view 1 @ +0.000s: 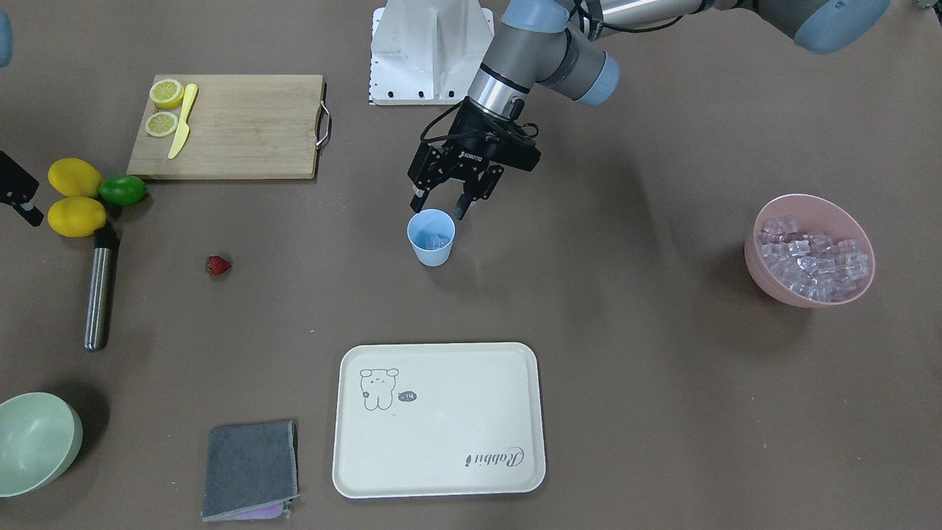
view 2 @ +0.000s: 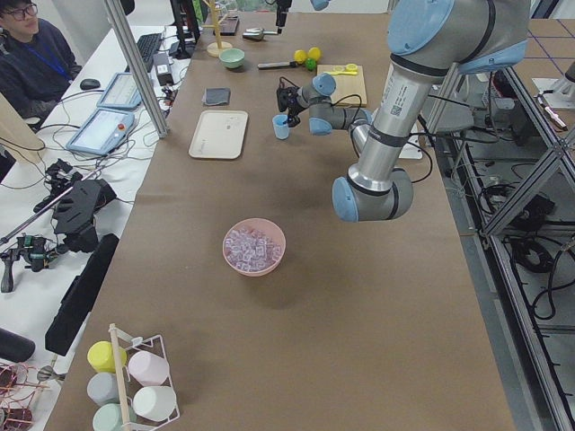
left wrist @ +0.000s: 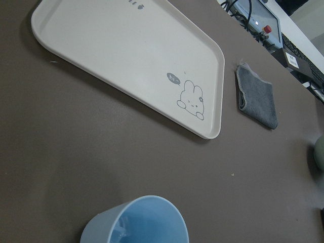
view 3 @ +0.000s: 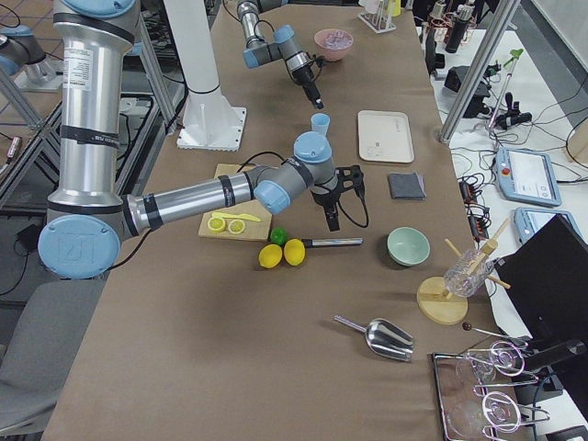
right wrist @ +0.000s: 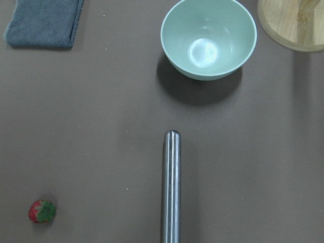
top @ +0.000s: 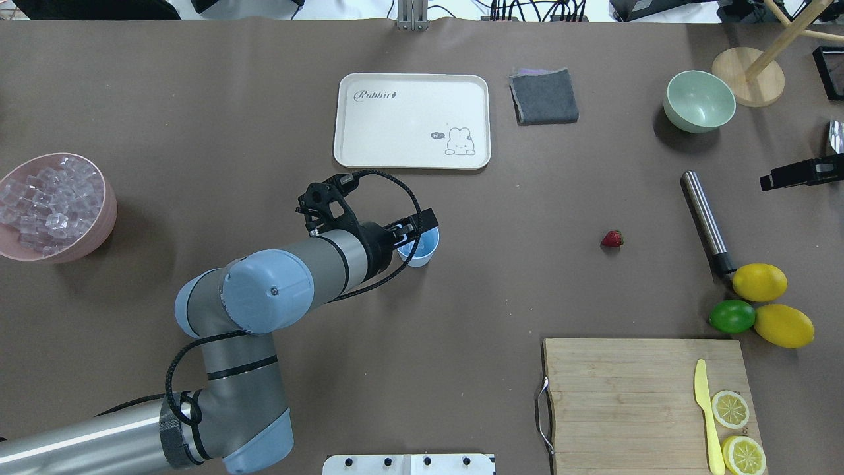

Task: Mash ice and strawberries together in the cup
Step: 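Open the left gripper to release the ice into the cup, then withdraw the left gripper toward the bowl while the right gripper reaches toward the strawberry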

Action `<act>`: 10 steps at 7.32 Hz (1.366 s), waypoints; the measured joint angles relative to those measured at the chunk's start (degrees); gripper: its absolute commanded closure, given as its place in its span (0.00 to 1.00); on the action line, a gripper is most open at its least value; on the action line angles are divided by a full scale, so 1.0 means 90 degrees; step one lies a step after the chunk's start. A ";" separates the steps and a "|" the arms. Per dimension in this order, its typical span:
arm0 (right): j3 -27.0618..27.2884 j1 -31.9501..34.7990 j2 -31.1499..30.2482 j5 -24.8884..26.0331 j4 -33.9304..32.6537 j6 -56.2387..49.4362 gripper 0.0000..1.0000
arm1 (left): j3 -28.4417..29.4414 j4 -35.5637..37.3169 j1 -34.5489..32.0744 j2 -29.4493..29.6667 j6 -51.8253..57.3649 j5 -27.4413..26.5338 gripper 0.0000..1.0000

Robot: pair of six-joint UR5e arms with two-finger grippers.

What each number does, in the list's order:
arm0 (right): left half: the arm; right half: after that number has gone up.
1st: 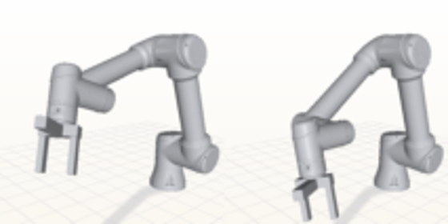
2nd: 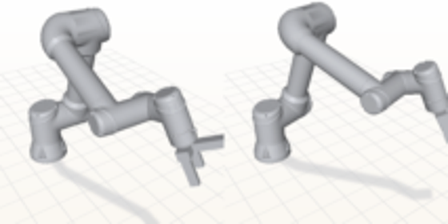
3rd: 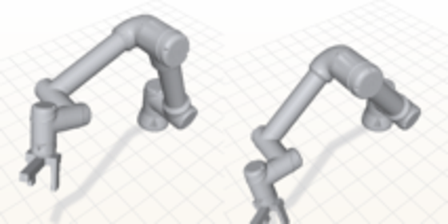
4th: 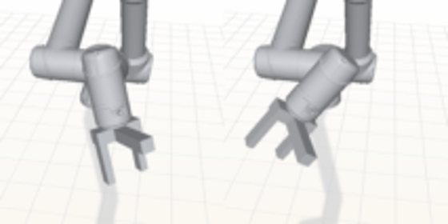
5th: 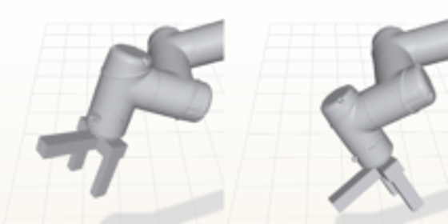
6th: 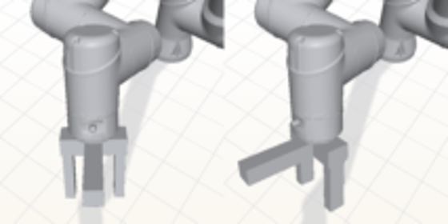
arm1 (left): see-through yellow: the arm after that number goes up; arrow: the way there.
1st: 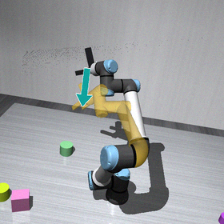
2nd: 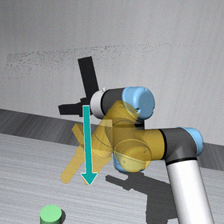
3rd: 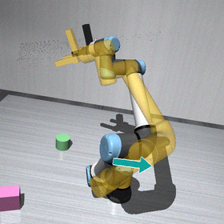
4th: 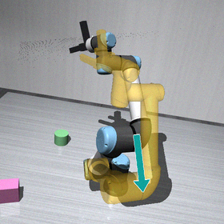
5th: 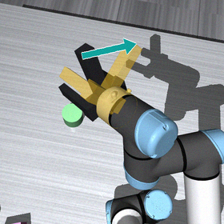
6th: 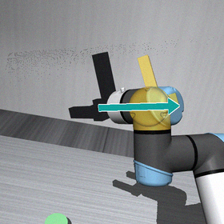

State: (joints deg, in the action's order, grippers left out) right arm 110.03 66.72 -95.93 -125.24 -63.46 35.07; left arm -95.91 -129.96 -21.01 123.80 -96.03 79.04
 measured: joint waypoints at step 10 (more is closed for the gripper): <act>-0.0086 -0.2274 0.1963 0.1759 -0.0790 0.3032 0.00 | -0.2941 0.5326 -0.4039 -0.2758 0.6898 0.4311 0.01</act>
State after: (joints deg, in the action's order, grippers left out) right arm 109.25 46.25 -78.26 -109.41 -70.57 62.36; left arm -122.38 -82.03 -57.36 98.99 -33.95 117.85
